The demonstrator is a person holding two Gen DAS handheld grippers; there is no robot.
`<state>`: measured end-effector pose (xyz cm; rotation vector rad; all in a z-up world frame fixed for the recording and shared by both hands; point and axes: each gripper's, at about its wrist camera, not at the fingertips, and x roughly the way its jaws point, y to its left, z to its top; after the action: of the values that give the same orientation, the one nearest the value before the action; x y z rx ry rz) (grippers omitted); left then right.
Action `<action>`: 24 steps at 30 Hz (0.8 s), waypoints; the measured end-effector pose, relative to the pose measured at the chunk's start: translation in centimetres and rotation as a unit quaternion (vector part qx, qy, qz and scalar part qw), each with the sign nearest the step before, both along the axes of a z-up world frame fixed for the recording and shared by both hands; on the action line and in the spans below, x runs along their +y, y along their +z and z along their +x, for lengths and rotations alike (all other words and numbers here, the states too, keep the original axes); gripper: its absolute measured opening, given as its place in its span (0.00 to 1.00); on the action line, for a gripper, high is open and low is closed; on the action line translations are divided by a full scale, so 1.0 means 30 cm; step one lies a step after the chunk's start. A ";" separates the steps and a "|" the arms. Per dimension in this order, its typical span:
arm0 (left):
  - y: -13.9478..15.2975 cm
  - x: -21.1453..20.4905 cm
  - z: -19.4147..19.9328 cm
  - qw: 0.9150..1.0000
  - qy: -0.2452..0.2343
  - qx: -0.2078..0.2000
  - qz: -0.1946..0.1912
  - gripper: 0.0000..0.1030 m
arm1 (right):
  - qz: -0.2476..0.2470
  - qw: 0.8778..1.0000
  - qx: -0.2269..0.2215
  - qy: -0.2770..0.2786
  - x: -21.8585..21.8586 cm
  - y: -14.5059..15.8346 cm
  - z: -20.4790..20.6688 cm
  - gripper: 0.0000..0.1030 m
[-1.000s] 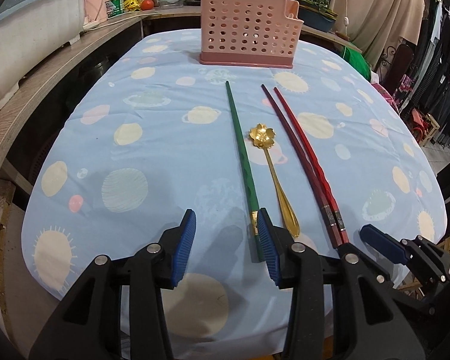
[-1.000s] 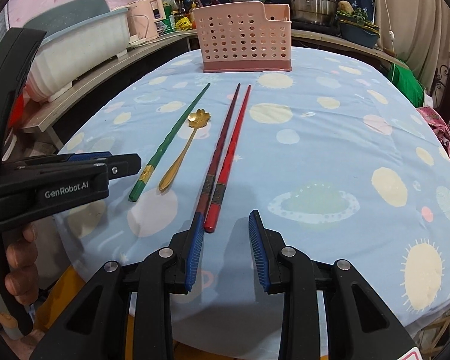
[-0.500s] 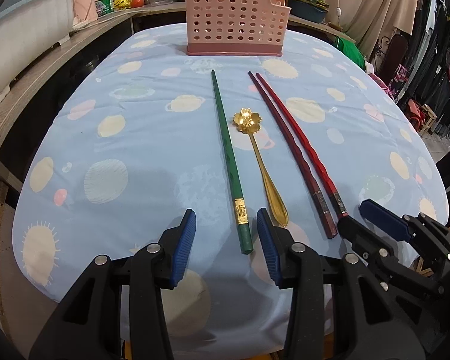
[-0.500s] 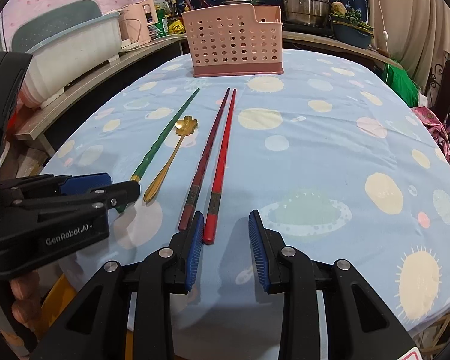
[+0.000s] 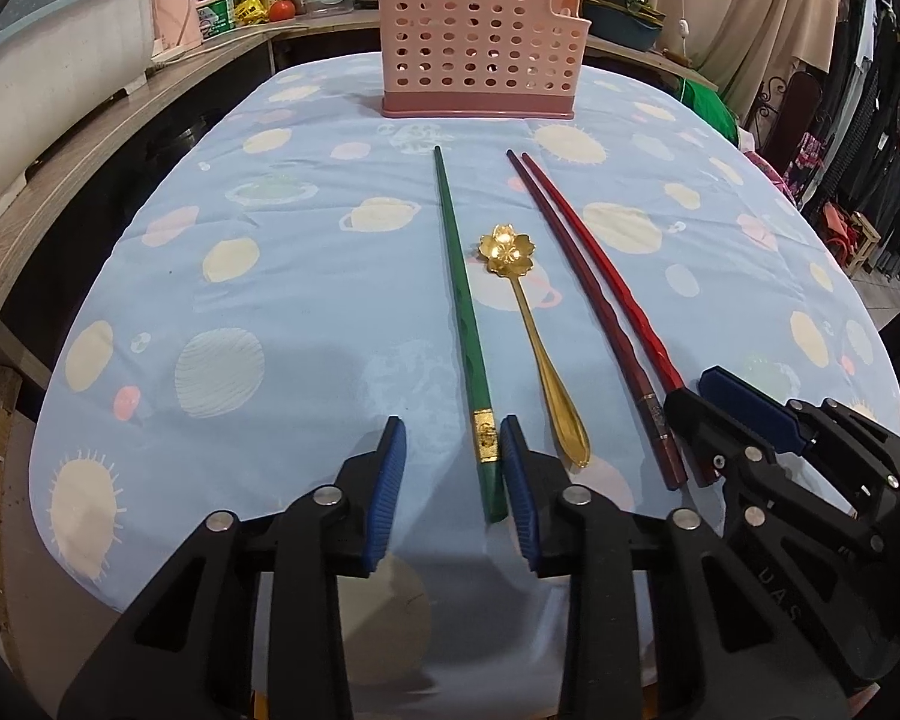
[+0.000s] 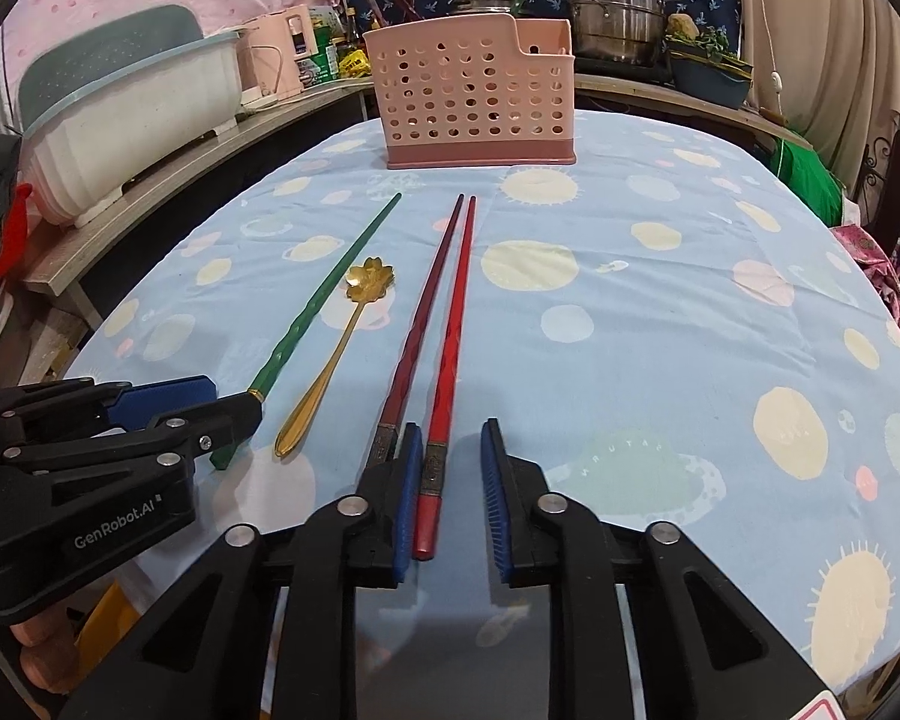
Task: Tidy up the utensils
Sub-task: 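Grasp the green chopstick with the left tool while the right tool grasps a red chopstick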
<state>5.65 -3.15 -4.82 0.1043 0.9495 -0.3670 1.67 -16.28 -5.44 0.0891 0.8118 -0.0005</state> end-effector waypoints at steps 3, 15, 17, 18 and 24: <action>0.001 0.004 0.003 1.000 -0.001 0.002 -0.004 0.19 | 0.001 1.000 0.001 0.003 0.001 -0.001 0.003 0.08; 0.011 0.030 0.010 0.999 -0.003 0.021 -0.025 0.07 | 0.025 1.000 0.008 -0.007 -0.019 0.020 -0.019 0.07; 0.025 0.041 0.009 0.999 0.000 0.019 -0.029 0.07 | 0.027 1.000 0.004 -0.010 -0.028 0.037 -0.024 0.07; 0.034 0.046 0.010 0.999 0.002 0.018 -0.031 0.07 | 0.029 1.000 0.002 -0.011 -0.034 0.046 -0.028 0.07; 0.117 0.069 0.013 0.998 0.012 0.004 -0.055 0.07 | 0.050 0.998 -0.025 -0.026 -0.082 0.135 -0.036 0.07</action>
<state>6.03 -1.08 -1.31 -0.0087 0.9362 -0.3972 0.58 -18.73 -1.38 0.2045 0.7596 -0.0073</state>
